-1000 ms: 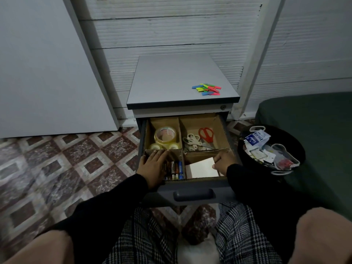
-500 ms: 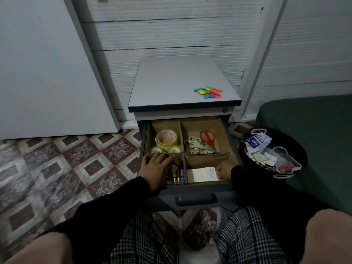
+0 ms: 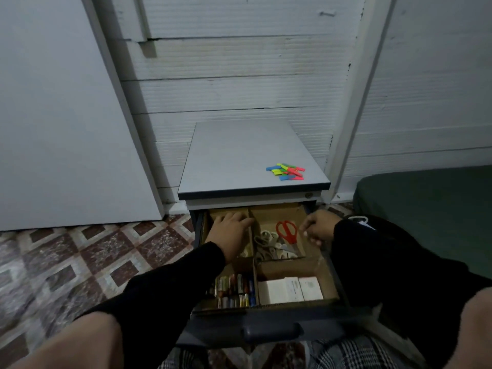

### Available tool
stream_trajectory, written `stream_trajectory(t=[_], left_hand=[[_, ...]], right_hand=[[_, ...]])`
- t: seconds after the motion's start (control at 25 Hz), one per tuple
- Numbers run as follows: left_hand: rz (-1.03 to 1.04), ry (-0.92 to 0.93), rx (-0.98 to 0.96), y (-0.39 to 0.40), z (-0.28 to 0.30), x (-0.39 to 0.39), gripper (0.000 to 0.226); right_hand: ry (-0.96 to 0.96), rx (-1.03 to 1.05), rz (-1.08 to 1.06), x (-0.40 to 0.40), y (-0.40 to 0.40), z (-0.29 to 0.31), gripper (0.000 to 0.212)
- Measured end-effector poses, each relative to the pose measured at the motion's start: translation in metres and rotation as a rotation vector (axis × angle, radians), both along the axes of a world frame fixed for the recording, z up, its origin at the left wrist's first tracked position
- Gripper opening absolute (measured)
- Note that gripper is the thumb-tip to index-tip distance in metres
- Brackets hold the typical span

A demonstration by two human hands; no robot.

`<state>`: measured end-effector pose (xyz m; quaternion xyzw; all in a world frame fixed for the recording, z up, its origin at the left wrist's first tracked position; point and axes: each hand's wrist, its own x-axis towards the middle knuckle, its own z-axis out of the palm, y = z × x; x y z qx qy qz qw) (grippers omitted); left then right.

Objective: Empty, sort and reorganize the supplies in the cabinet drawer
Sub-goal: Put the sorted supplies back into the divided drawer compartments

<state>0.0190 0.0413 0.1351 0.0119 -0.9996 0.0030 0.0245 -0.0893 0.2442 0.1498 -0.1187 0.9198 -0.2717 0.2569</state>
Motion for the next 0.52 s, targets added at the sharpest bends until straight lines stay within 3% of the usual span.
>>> stream_trajectory(t=[0.16,0.32,0.52], left_hand=[[-0.013,0.103,0.065,-0.001,0.027,-0.051,0.035],[0.024,0.094,0.123,-0.001,0.04,-0.1,0.03],[0.083,0.084,0.24,-0.003,0.04,-0.158,0.033]], right_hand=[[0.181,-0.093,-0.005,-0.036,-0.007,0.034,0.015],[0.369,-0.095,0.014,-0.072,-0.016,0.052,0.02],[0.416,0.02,0.032,-0.113,-0.032,0.05,0.051]])
